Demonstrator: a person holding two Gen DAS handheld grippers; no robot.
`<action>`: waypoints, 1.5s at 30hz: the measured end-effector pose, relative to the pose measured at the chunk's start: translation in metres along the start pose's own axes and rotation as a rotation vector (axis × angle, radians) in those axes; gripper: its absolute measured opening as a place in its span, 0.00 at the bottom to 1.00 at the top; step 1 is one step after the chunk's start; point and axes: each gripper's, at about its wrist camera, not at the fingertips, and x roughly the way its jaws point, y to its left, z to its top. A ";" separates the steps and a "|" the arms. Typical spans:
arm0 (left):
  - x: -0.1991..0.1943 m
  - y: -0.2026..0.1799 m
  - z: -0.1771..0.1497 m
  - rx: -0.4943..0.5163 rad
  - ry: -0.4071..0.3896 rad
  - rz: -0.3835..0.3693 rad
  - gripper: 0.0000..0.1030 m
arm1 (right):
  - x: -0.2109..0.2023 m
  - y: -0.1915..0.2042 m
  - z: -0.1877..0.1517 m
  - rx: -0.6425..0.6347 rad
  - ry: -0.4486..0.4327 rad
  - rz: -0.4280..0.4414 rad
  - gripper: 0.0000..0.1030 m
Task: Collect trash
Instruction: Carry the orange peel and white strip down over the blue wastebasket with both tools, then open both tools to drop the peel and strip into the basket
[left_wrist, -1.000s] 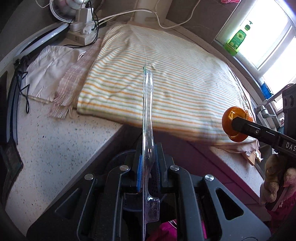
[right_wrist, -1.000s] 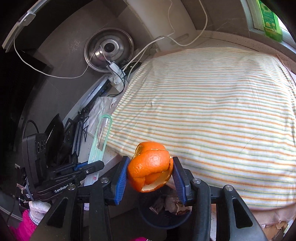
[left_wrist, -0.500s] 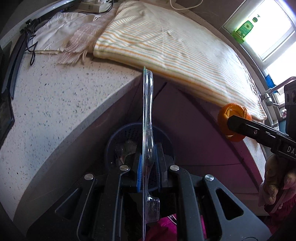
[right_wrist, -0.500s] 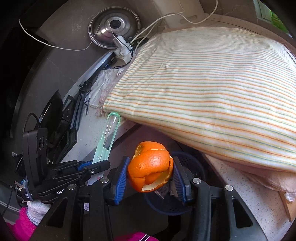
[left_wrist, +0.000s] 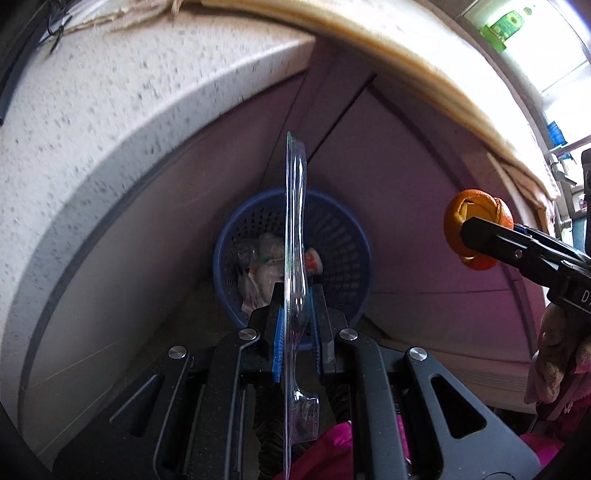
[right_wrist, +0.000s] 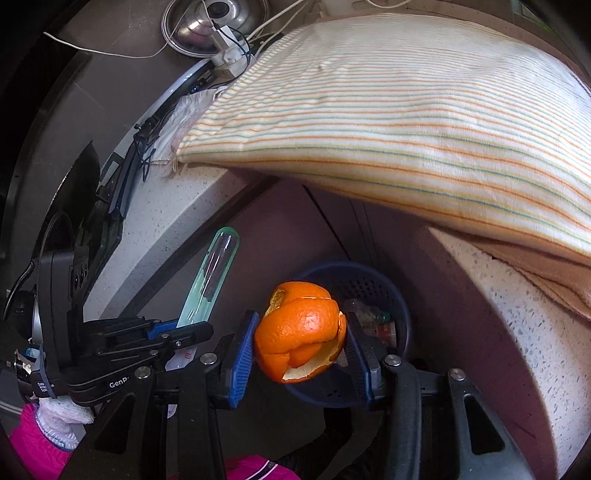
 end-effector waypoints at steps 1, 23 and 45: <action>0.005 0.001 -0.001 -0.002 0.012 -0.002 0.10 | 0.003 0.000 -0.002 -0.001 0.006 -0.004 0.46; 0.071 0.002 -0.010 0.019 0.154 0.025 0.10 | 0.066 -0.012 -0.020 -0.022 0.117 -0.092 0.47; 0.070 -0.010 -0.006 0.026 0.160 0.057 0.18 | 0.074 -0.010 -0.011 -0.045 0.123 -0.122 0.60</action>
